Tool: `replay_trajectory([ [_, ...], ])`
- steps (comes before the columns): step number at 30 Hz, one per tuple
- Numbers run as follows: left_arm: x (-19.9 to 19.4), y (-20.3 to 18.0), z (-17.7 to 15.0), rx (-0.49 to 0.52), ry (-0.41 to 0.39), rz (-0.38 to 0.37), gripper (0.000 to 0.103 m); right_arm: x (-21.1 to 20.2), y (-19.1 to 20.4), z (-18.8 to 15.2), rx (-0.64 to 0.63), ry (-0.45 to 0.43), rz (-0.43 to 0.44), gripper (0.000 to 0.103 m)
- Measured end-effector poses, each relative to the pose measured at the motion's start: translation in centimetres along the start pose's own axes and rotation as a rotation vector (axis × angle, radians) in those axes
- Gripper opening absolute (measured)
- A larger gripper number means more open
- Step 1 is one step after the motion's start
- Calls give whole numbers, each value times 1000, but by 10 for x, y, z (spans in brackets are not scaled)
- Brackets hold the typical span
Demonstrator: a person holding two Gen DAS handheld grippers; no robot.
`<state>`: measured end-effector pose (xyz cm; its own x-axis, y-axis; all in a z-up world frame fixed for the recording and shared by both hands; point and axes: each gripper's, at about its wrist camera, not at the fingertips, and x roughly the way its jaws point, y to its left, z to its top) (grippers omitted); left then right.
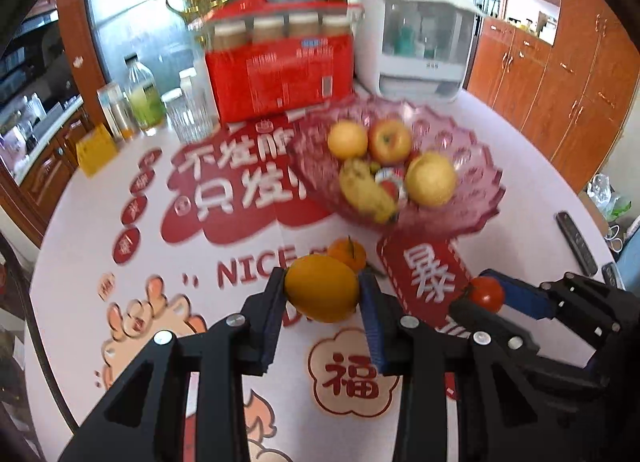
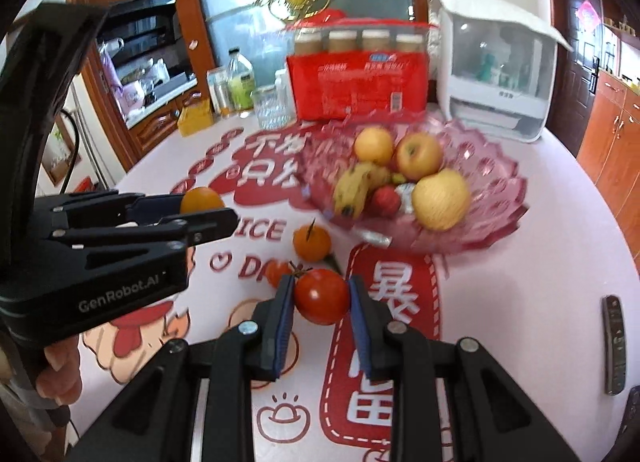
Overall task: Organize fruits
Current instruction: 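Carry the orange and tomato over the pink bowl with both grippers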
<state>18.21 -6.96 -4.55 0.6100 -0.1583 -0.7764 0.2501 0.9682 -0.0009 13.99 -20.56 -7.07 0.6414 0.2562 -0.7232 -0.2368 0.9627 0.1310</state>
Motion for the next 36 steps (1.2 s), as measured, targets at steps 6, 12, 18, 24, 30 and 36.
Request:
replay_trajectory([
  [6, -30, -4, 36, 24, -73, 25, 34, -33, -14, 40, 18, -45, -15, 27],
  [12, -45, -15, 72, 56, -119, 45, 34, -55, -33, 85, 35, -86, -40, 27],
  [18, -46, -22, 112, 62, -137, 52, 34, -67, -49, 128, 47, -122, -71, 27],
  [24, -33, -24, 150, 46, -140, 62, 35, -51, -74, 163, 85, -97, -97, 27],
  [30, 20, -26, 164, 23, -69, 41, 35, -3, -105, 169, 161, -13, -95, 27],
  [36, 82, -29, 149, 14, 41, 4, 35, 49, -122, 149, 185, 88, -109, 27],
])
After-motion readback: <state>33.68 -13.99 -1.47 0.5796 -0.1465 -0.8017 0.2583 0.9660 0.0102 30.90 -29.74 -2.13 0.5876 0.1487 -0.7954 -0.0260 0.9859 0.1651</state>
